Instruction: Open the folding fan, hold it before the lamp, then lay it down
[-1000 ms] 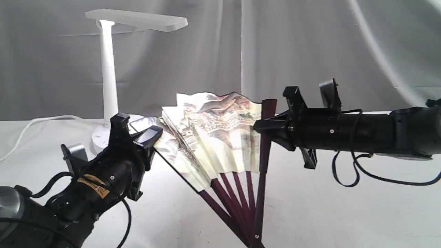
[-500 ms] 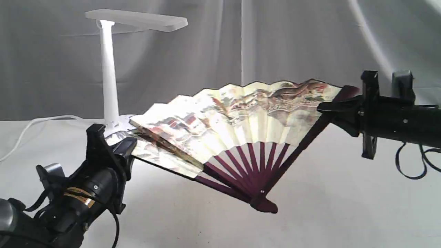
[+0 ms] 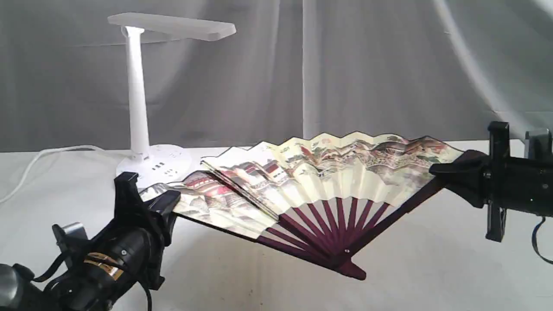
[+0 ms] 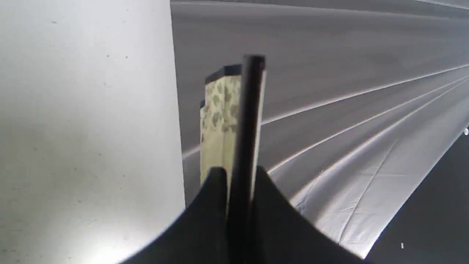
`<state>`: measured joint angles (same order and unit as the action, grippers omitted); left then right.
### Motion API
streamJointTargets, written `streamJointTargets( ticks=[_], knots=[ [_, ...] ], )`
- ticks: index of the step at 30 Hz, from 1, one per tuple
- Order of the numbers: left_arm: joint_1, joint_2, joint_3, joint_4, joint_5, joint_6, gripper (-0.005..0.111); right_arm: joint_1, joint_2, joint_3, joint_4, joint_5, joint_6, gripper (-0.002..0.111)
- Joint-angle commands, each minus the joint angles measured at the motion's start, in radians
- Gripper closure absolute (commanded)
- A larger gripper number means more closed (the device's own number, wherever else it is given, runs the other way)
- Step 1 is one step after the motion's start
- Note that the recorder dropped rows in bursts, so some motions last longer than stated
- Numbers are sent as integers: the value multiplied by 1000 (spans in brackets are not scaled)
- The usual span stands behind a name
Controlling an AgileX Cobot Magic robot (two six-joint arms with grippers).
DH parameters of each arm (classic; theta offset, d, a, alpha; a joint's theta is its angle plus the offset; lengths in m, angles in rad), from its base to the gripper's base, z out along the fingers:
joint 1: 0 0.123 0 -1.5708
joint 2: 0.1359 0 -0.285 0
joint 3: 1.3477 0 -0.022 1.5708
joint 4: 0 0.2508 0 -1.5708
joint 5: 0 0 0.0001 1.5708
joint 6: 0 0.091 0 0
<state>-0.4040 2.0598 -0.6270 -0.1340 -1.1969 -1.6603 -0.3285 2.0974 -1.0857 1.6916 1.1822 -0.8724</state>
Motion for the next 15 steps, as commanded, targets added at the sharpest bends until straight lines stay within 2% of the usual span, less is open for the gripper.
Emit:
streamJointTargets(
  ticks=[1,15],
  knots=[
    [4,-13,36,-82,-24,-43,107,-32,-4,42,-33,-15,-84,108],
    [4,-13,68,-168,-24,-48,107,-120,-4,72,-19,3,-88,108]
  ],
)
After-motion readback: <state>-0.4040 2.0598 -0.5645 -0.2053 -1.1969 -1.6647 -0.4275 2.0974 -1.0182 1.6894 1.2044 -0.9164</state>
